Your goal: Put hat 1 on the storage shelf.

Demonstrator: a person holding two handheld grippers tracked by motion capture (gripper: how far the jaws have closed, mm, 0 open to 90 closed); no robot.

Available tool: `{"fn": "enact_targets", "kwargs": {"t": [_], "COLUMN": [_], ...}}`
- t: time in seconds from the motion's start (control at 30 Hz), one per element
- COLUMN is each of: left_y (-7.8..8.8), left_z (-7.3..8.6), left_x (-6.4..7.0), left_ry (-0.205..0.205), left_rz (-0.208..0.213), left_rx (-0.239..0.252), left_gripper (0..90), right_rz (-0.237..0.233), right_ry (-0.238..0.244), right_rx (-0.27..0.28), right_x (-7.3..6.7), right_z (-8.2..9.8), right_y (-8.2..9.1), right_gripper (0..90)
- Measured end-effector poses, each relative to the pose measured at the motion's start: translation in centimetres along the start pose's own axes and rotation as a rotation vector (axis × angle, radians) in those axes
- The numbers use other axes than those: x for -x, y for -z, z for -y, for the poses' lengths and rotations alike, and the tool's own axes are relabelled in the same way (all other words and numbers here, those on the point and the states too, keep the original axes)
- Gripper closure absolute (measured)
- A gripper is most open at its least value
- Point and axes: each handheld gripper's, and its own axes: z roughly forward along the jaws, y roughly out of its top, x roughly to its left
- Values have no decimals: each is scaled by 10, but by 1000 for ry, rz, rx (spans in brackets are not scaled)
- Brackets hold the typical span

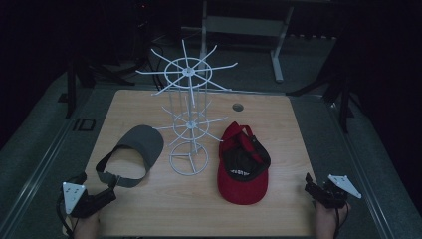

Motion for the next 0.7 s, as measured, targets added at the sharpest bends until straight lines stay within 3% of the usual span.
{"fn": "enact_targets", "kwargs": {"t": [0.2, 0.23, 0.3, 0.37, 0.43, 0.57, 0.7], "left_y": [2, 2, 1, 1, 2, 2, 2], "left_z": [-2, -2, -2, -3, -3, -3, -4], "left_x": [2, 3, 4, 5, 6, 7, 7], "left_ry": [-12, -11, -5, -12, -4, 10, 23], "left_rz": [-6, -3, 9, 11, 21, 35, 42], "left_rx": [13, 12, 15, 11, 20, 5, 4], "left_gripper": [4, 4, 4, 4, 4, 4, 4], "right_rz": [-40, -73, -88, -129, -164, -150, -171], "right_ry": [-5, 14, 40, 11, 6, 46, 47], "right_rx": [-40, -44, -59, -69, -115, -142, -151], "right_x": [-1, -3, -8, -9, -10, -14, -17], "right_z": [-1, -2, -2, -5, -11, -22, -33], "right_y": [3, 5, 8, 10, 11, 12, 11], "right_gripper": [140, 141, 141, 141, 134, 104, 94]}}
